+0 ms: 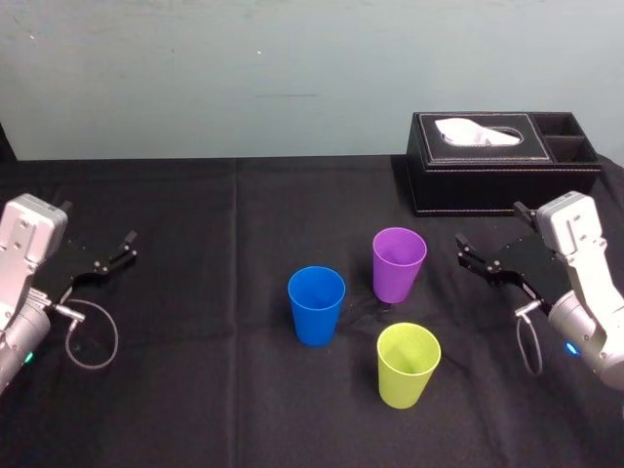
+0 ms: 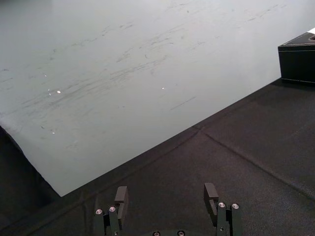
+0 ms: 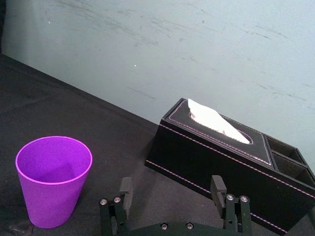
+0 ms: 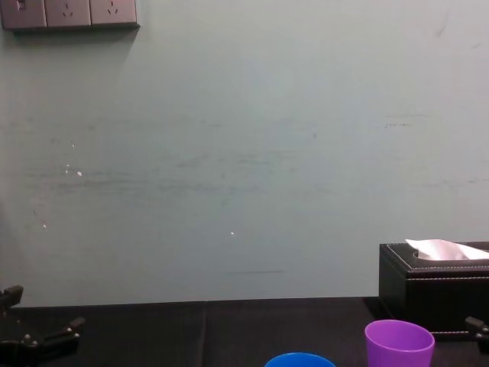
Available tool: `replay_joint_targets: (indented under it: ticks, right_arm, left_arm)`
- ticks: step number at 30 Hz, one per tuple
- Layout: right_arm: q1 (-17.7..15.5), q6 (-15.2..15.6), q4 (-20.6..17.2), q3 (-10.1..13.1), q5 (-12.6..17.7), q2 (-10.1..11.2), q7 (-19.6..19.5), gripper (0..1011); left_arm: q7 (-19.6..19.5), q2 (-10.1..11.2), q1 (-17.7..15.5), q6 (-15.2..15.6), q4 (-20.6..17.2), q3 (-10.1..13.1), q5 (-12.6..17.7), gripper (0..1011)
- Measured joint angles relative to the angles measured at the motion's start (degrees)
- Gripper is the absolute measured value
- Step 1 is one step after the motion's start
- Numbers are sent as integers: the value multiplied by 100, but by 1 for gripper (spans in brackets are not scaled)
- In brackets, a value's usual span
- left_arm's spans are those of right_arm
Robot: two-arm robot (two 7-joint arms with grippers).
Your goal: Stack the three plastic cups sequentially using one hand.
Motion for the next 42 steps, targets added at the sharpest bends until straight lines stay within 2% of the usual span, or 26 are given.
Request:
replay_joint_targets:
  ticks: [42]
  right_arm:
    - [0, 0, 0, 0, 0, 0, 0, 1004]
  left_arm:
    - [0, 0, 0, 0, 0, 0, 0, 1010]
